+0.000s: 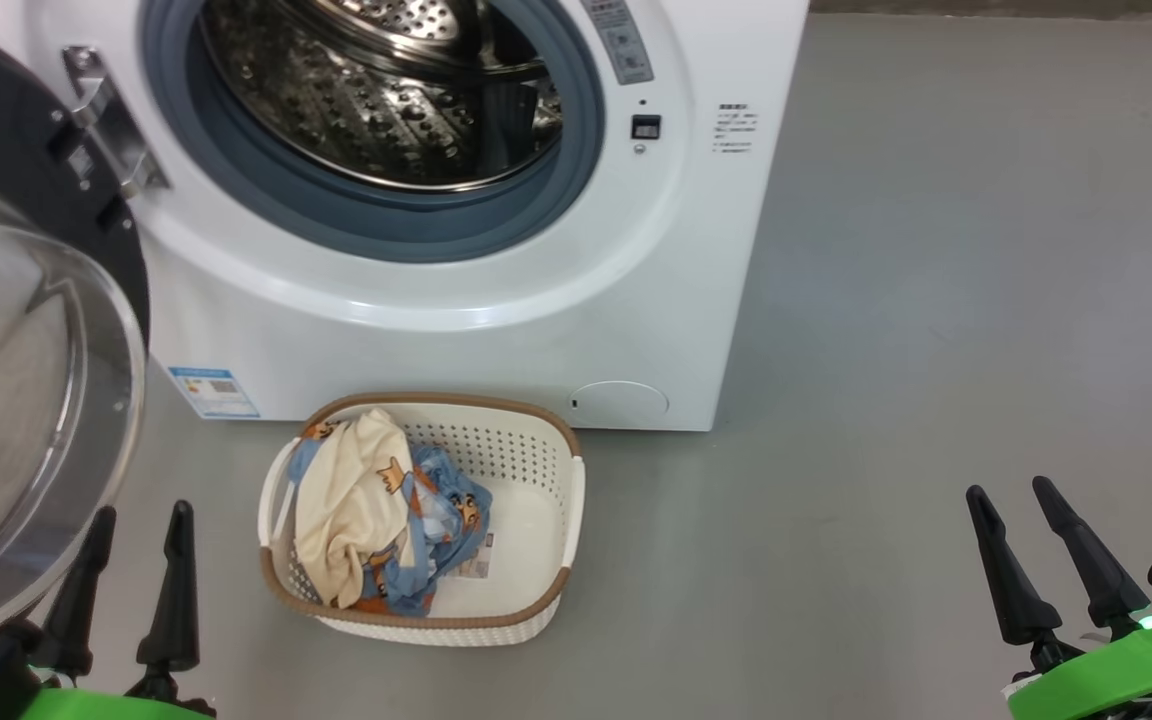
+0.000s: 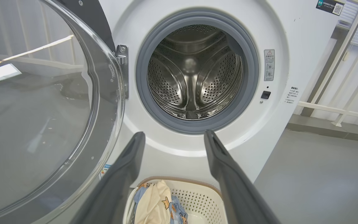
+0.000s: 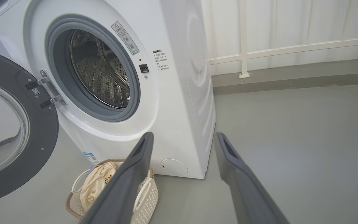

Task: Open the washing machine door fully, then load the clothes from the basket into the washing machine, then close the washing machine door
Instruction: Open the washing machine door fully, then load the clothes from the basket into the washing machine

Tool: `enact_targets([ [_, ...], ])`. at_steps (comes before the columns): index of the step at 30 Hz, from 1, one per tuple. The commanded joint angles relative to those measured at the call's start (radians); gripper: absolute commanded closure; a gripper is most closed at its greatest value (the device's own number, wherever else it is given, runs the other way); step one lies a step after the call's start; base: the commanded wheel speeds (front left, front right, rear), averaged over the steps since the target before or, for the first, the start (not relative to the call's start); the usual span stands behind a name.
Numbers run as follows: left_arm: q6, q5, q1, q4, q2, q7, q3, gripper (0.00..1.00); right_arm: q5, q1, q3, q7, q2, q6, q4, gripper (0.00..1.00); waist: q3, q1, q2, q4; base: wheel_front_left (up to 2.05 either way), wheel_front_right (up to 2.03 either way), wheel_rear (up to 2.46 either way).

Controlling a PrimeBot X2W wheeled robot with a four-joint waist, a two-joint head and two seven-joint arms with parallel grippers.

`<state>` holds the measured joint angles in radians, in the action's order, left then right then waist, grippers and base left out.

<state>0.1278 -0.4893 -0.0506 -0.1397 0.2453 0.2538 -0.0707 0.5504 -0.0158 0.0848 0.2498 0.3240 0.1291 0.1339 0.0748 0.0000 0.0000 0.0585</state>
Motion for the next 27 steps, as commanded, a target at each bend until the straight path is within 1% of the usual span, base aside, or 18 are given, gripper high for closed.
enact_targets([
  [1,0.003,-0.008,-0.006,0.027,0.025,0.008,0.032,0.00,0.001,0.008,0.012,0.012,0.021,0.002,-0.030,0.00,-0.005,0.0000,0.0000,-0.027,0.00,0.00,0.00],
  [13,0.003,-0.021,0.006,0.039,0.020,0.008,0.011,0.00,0.000,0.028,-0.015,0.012,0.021,0.002,-0.046,0.00,-0.003,0.0000,0.0000,-0.081,0.00,0.00,0.00],
  [22,0.003,-0.037,0.005,0.039,0.028,0.008,0.003,0.00,-0.003,0.029,-0.018,0.012,0.015,0.002,-0.047,0.00,-0.004,0.0000,0.0000,-0.092,0.00,0.00,0.00],
  [27,0.003,-0.073,0.002,0.016,0.037,0.008,-0.010,0.00,-0.004,0.030,-0.019,0.012,0.011,0.002,-0.049,0.00,-0.004,0.0000,0.0000,-0.090,0.00,0.00,0.00],
])
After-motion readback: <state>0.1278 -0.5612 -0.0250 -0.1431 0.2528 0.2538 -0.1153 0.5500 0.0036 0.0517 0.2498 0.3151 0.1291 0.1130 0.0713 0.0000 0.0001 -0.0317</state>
